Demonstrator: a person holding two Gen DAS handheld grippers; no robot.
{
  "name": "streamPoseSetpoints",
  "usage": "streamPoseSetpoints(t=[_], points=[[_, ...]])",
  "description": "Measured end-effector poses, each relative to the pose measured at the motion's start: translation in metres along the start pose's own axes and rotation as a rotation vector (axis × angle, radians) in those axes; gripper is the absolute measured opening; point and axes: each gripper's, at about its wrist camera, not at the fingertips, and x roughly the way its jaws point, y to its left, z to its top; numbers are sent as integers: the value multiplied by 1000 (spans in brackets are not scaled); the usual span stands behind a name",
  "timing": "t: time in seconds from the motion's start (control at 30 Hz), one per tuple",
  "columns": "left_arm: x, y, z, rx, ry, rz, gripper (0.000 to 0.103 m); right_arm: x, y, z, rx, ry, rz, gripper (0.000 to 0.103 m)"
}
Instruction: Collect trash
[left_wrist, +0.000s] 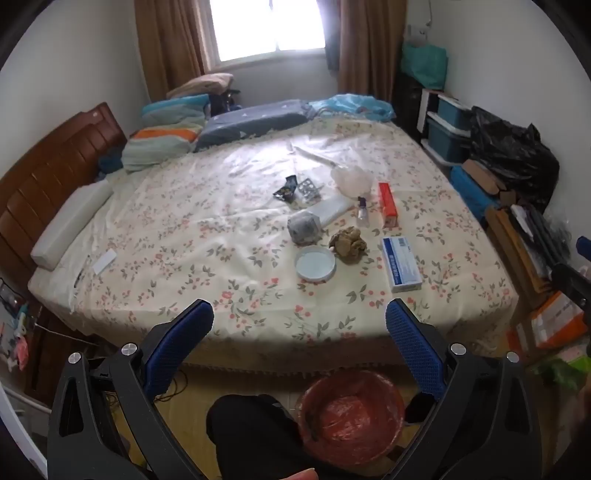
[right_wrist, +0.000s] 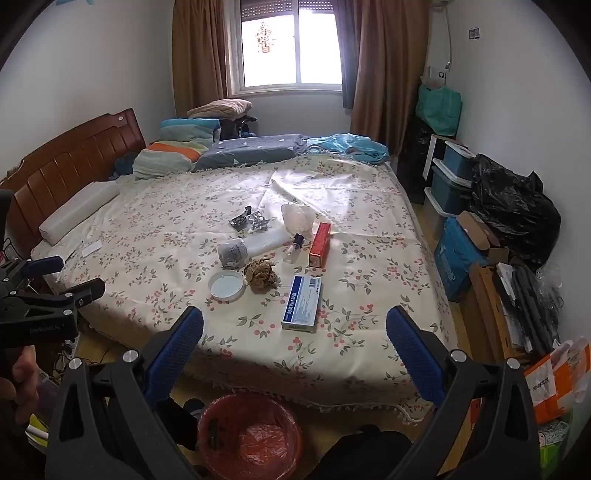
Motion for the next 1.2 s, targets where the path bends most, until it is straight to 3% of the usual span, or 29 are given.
streamPoseSetpoints(t=[0.13,0.17,0.3,0.43,0.57,0.67,0.7,0.73,0.93,0.97,1.1,1.2], points=[[-5,-5,-3,7,-7,-22,97,-1,1,0,-6,-2,0,98],[1,-7,1,5,22,-37,96,-1,1,0,-6,0,1,98],[-9,-2,1,15,-67,-144,84,-2,3,0,-10,-21,3,98],[-29,-6,-3,52,-179,-141,84,-11,-1,-2,-14,-58,-10,98],[-36,-17,1,123,-203,-78,86,-19,3,1,-20,-136,-61,98],[-39,-13,0,145,-176,-54,87,-24,1,2,-36,-147,-29,98],[-43,-10,-1,143,-182,-65,89,-24,1,4,-43,-136,-18,98],[-48,-5,-1,130,-193,-105,99,-25,0,3,-47,-128,-8,98],[-49,10,0,61,-182,-137,97,-24,3,2,-75,-78,-11,98],[-49,13,-1,59,-186,-178,97,-23,3,2,-76,-77,-19,98],[-60,12,-10,87,-296,-228,97,-21,0,1,-49,-69,2,98],[-55,11,-8,66,-309,-192,97,-28,-4,0,-13,-121,-1,98]])
